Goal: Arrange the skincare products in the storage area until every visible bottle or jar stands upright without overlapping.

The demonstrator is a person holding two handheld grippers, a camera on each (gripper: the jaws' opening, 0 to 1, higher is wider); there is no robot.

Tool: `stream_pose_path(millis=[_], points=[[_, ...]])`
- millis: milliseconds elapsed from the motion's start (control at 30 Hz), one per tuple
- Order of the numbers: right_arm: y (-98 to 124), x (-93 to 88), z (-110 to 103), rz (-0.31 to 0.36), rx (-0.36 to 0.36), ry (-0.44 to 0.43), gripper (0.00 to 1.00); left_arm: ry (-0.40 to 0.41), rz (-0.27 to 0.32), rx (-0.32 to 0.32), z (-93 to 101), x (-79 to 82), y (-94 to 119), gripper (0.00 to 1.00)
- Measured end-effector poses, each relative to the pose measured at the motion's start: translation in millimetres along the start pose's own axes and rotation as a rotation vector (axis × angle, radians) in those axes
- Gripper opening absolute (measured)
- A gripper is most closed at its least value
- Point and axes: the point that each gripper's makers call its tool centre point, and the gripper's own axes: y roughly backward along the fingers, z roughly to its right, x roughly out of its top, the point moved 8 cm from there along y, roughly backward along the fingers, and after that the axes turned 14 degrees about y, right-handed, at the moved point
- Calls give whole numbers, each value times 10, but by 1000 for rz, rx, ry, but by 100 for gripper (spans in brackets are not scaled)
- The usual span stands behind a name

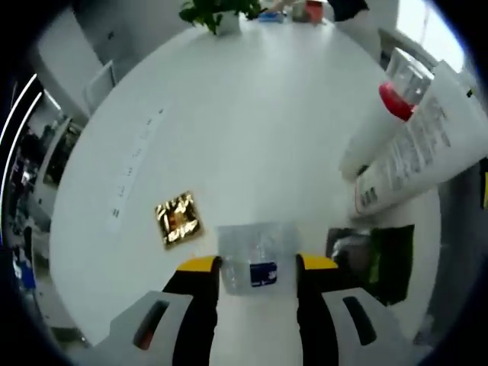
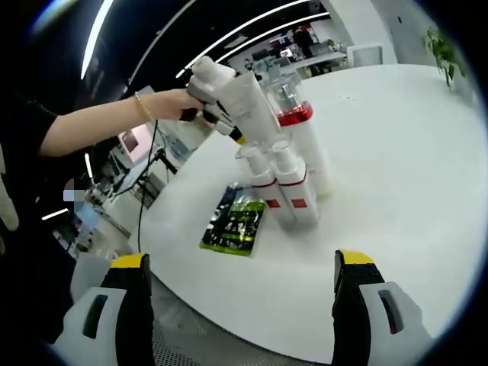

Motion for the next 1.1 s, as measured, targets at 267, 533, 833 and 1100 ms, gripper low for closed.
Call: stream_pose_path(millis=[267, 533, 833, 1100], points=[[26, 41, -23, 28, 0, 7, 97, -37, -3, -4, 167, -66, 192, 44], [54, 108, -139, 40, 16, 34, 97, -54, 5, -5, 294, -159, 339, 44], [-42, 207, -280, 65, 82, 59, 90, -52, 24, -12, 485, -314, 672, 44], [-89, 353, -401, 83, 140, 109, 83, -61, 50, 0, 692, -396, 979, 44]])
